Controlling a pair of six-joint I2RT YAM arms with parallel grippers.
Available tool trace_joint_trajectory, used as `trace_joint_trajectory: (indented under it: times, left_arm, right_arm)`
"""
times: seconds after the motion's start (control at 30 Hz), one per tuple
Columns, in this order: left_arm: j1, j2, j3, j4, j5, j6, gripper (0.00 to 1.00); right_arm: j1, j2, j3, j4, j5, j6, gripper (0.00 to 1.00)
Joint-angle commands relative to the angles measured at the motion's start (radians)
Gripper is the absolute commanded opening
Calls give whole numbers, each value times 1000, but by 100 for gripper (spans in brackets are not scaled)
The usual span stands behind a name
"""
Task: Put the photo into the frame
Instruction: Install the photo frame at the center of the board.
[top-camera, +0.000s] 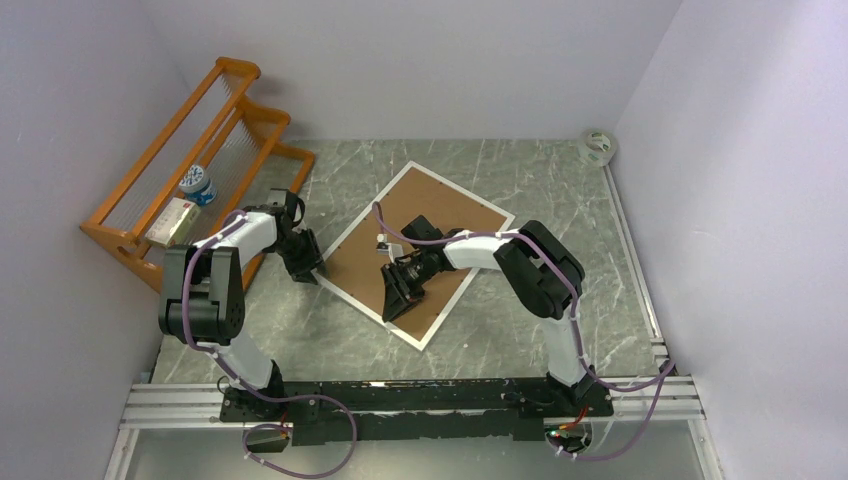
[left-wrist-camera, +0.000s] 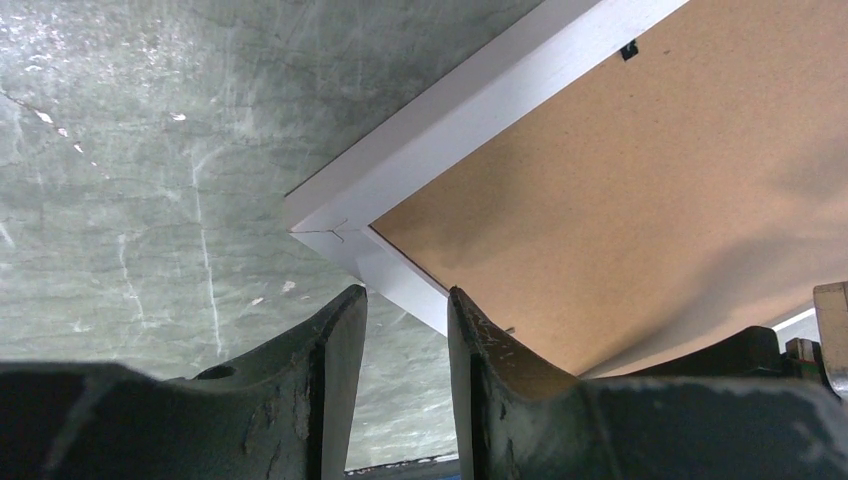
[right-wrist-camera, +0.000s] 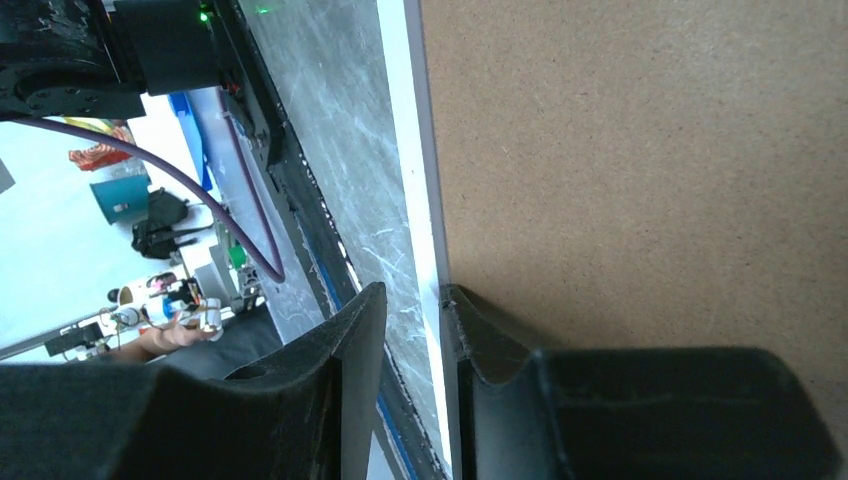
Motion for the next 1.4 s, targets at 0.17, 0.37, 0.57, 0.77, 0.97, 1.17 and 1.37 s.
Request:
trace_joint_trajectory:
  times: [0.17, 0.37, 0.57, 0.77, 0.97, 1.17, 1.37]
  left_arm:
    - [0, 41, -5, -22, -37, -5, 41]
    - [0, 62, 2, -25, -44, -9, 41]
    - [0, 69, 16, -29, -45, -15, 41]
    - [0, 15, 77, -41, -33, 0, 43]
    - [0, -39, 191, -42, -36, 43, 55]
    - [0, 25, 296, -2, -3, 156, 72]
    - [-1, 199, 418, 11, 74, 227, 77]
  right_arm:
    - [-37, 124, -53, -85, 536, -188, 33]
    - [-49, 87, -40, -98, 594, -215, 34]
    - [-59, 37, -28, -119, 650, -238, 33]
    - [-61, -126, -22, -115, 649, -191, 33]
    - [-65, -335, -21, -65, 811, -26, 33]
    - [-101, -450, -27, -146, 1120, 167, 47]
    - [-247, -474, -75, -276, 1198, 371, 66]
